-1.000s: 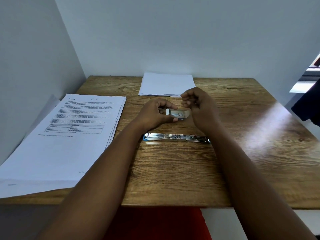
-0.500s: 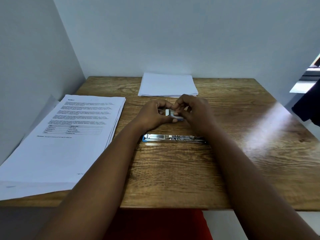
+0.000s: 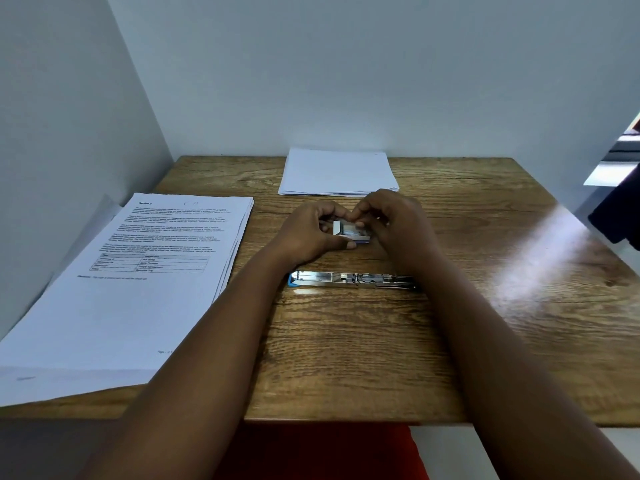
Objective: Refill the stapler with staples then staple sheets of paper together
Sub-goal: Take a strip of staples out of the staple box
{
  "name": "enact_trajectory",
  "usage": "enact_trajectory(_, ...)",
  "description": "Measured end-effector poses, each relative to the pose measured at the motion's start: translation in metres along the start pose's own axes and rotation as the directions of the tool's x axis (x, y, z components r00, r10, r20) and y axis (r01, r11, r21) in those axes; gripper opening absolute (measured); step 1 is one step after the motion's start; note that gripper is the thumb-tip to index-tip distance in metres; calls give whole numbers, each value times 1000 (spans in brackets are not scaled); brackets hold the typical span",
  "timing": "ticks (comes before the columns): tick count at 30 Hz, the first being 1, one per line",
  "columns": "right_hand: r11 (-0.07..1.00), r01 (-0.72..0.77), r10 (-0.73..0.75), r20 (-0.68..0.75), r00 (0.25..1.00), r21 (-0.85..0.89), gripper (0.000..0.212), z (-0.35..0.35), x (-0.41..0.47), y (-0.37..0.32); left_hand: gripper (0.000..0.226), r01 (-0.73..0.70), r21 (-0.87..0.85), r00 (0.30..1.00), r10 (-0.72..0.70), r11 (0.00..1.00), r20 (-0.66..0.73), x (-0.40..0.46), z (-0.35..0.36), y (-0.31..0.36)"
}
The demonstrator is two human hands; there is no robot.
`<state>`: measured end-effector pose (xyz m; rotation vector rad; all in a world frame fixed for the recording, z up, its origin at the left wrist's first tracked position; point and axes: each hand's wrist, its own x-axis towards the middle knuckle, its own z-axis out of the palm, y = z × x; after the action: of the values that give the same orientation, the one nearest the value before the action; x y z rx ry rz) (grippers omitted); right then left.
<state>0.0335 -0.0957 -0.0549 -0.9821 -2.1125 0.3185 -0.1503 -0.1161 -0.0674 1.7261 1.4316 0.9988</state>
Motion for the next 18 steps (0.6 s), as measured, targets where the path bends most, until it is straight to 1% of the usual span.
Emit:
enact_trajectory(4,1000,3,-2,-34,999,15,18,-3,0,1,40,16,12,1000,-16,1000,-9,-1,0,3)
enact_trajectory(8,998,52,-49,65,997,-42,17,-5,0,0,40,9,-13,1000,-9,1000,3,-3,-1,6)
enact_trajectory(12,995,79,-73,97,993,-68,20,-8,1,-2,40,4,-11,1000,-4,1000,14,-4,0,6)
enact_trajectory(18,989,118,-106,138,985,-88,14,-7,3,-4,40,6,-27,1000,-5,1000,8,-3,0,5)
